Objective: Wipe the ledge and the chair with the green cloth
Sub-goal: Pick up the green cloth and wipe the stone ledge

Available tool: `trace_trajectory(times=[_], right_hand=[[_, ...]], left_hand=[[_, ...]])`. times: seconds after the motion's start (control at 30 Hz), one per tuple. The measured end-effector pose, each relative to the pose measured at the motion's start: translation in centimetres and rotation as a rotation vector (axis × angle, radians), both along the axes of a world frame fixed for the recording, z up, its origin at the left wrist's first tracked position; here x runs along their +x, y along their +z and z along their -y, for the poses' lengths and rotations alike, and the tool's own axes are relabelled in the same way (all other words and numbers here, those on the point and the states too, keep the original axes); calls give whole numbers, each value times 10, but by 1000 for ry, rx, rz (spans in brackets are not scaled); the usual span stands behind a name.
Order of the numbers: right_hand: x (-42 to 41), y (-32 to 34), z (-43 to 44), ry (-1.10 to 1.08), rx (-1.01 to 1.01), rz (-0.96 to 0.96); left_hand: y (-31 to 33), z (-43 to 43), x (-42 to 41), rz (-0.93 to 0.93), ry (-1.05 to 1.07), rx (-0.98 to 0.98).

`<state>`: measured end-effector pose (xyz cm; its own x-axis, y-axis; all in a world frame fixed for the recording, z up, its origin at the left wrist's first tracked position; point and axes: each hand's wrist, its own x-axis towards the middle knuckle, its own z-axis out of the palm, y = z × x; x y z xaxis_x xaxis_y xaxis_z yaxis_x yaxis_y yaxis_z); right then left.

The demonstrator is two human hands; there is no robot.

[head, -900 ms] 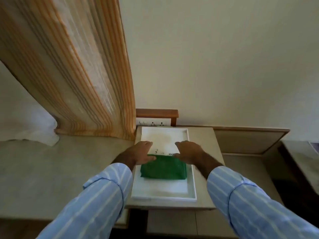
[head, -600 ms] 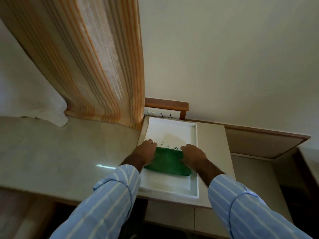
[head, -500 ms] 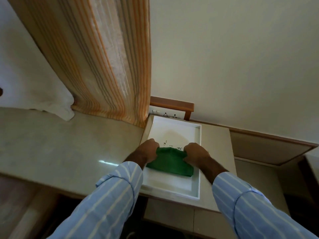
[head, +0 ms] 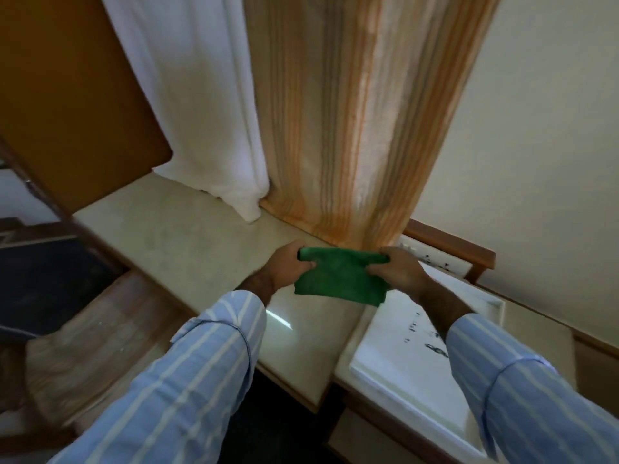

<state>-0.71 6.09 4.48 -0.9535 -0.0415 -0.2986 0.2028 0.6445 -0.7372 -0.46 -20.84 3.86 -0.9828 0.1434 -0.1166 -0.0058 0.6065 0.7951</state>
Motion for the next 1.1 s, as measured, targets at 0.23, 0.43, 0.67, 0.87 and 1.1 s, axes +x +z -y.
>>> trace_trajectory(times=[0.23, 0.43, 0.67, 0.87, 1.1], right_hand=[[-46, 3, 167, -41, -460, 43], [-69, -21, 279, 22, -492, 86], [-119, -56, 365, 139, -480, 274], [-180, -102, 423, 131, -439, 346], [-238, -182, 454, 63, -290, 387]], left_hand=[[-5, 171, -11, -96, 219, -13], [-19, 275, -8, -102, 334, -64], [-55, 353, -26, -31, 456, -26], [-87, 400, -76, 54, 504, -16], [-148, 427, -141, 175, 509, -116]])
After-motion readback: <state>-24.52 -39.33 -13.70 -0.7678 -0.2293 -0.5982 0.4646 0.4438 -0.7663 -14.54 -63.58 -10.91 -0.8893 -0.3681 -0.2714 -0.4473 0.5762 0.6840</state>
